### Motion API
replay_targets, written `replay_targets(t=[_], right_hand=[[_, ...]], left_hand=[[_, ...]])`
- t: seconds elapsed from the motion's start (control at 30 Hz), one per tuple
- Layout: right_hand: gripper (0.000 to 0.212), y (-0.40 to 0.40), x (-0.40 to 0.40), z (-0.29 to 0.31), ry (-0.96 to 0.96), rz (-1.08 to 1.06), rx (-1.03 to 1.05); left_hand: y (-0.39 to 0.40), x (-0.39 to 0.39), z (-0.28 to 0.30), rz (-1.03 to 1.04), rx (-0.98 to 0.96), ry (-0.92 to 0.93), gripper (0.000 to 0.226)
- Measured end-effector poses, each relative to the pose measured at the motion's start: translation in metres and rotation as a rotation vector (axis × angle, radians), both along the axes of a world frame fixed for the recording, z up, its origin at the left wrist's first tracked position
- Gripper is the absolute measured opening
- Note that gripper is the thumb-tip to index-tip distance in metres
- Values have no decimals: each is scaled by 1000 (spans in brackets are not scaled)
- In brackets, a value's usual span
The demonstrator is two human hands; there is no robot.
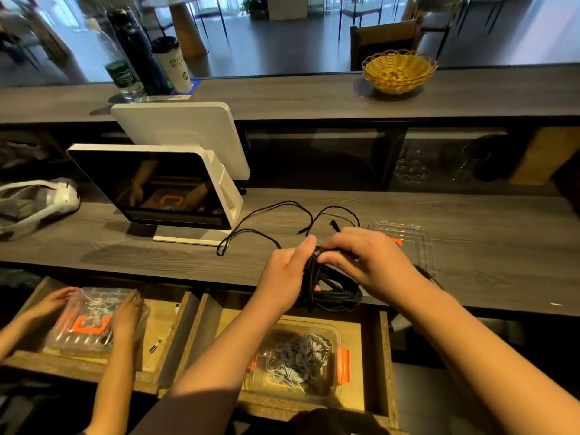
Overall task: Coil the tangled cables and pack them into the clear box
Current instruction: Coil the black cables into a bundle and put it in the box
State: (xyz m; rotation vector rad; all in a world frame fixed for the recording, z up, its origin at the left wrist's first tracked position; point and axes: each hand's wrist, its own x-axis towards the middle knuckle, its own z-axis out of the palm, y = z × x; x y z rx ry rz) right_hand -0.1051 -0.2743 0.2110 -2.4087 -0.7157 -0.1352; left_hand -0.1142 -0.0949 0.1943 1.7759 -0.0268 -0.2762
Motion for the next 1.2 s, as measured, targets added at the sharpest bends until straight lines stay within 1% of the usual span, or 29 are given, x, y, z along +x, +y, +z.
replay_targets(t=[0.03, 0.1, 0.13, 0.17, 0.23, 0.3, 0.33, 0.4, 0.47, 0.53, 0.57, 0.6, 0.67, 0.73, 0.8, 0.87, 0.97, 1.0, 1.07, 1.1, 1.13, 1.2], right_hand=[[40, -2, 3, -1, 7, -3, 26], [40, -5, 6, -3, 48, -27, 77], [40, -5, 7, -4, 79, -44, 95], [40, -5, 6, -6, 117, -63, 105], [35, -4, 4, -13, 209, -89, 114], [26, -1, 0, -21, 299, -78, 111], [22, 2, -3, -26, 332, -68, 88], [20, 8, -11, -35, 344, -52, -6], [15, 11, -17, -43, 324, -45, -86], [32, 15, -21, -45, 298, -39, -177], [39, 16, -22, -44, 297, -33, -218], [40, 17, -24, -43, 293, -32, -248], [39, 16, -27, -43, 267, -36, -282], [39, 16, -30, -39, 280, -20, -272], [40, 19, -36, -36, 297, 33, -238], [45, 28, -44, -33, 298, 98, -218], [49, 35, -52, -27, 265, 124, -263], [47, 35, -53, -24, 258, 117, -240], [45, 35, -57, -15, 324, 73, -68], [39, 35, -59, -11, 388, 50, 57], [29, 34, -59, -7, 458, 28, 191], [12, 32, -58, 1, 606, -24, 480]], left_hand=[[0, -1, 3, -58, -20, -4, 71], [0, -2, 6, -142, -89, -6, 50], [0, -2, 5, -152, -146, 24, 40], [1, -1, 3, -145, -206, 51, 35], [1, -1, 0, -126, -314, 123, 37], [-2, -4, -1, -42, -445, 237, 44], [-3, -5, 0, 52, -504, 295, 47], [-5, -5, 0, 257, -559, 342, 50], [-6, -2, -3, 420, -545, 336, 52], [-6, 1, -5, 530, -498, 322, 41], [-6, 3, -6, 564, -456, 310, 35], [-6, 3, -5, 579, -407, 302, 33], [-6, 3, -3, 592, -312, 269, 33], [-5, 3, -4, 619, -261, 220, 34], [-6, 3, -4, 646, -260, 188, 30], [-8, 3, -3, 698, -292, 190, 30], [-11, 2, -4, 756, -360, 229, 28], [-12, 2, -3, 763, -361, 226, 26], [-11, 2, -3, 771, -321, 176, 29], [-9, 2, -4, 765, -282, 139, 33], [-8, 1, -4, 751, -227, 105, 37], [-7, -1, -7, 713, -142, 44, 36]])
